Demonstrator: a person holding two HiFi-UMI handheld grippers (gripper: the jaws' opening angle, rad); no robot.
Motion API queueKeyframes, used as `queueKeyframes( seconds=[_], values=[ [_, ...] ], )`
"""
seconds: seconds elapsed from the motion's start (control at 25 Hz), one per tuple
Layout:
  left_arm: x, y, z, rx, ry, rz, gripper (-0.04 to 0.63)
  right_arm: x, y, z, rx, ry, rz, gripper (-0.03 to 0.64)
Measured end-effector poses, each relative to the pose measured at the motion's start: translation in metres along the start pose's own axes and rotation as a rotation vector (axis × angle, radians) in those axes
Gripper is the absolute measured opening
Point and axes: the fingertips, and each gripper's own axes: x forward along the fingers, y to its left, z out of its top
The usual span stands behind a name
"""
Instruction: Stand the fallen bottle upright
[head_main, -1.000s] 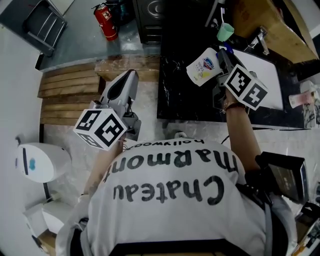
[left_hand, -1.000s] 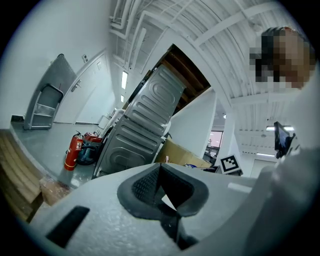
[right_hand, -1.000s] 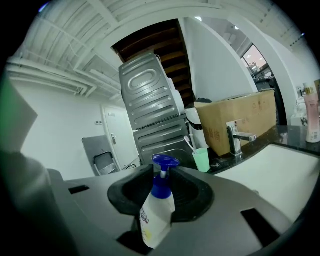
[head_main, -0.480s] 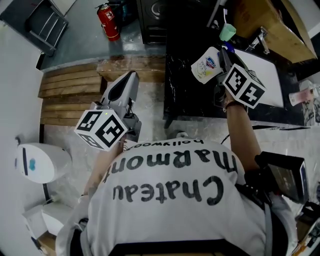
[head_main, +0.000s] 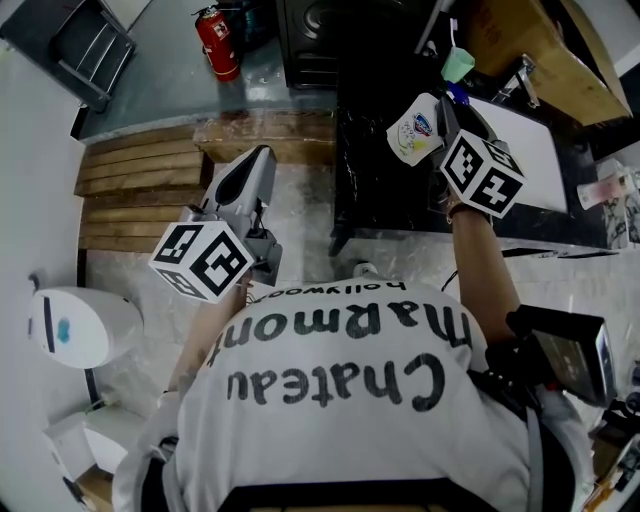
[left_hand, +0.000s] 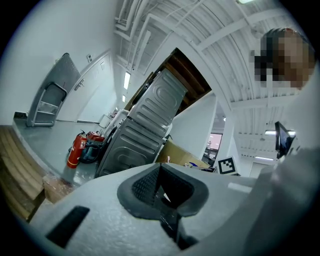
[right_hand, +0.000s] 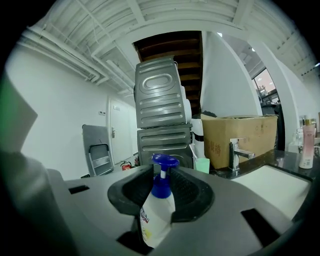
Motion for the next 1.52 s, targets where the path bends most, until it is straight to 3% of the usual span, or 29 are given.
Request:
queueKeyframes(
  seconds=[1.32,1.52],
  values=[
    [-0.038,0.01,0.008,-0.01,-0.019,0.01,0.015,-0.01,0.038,-0.005,-0.084,0.008,-0.001,0.101],
    [-0.046,0.008,0.006,-0.012,-0.018,0.011,0.015,-0.01,0.044,-0.006,-0.106,0.036,0.035,0.101]
  ],
)
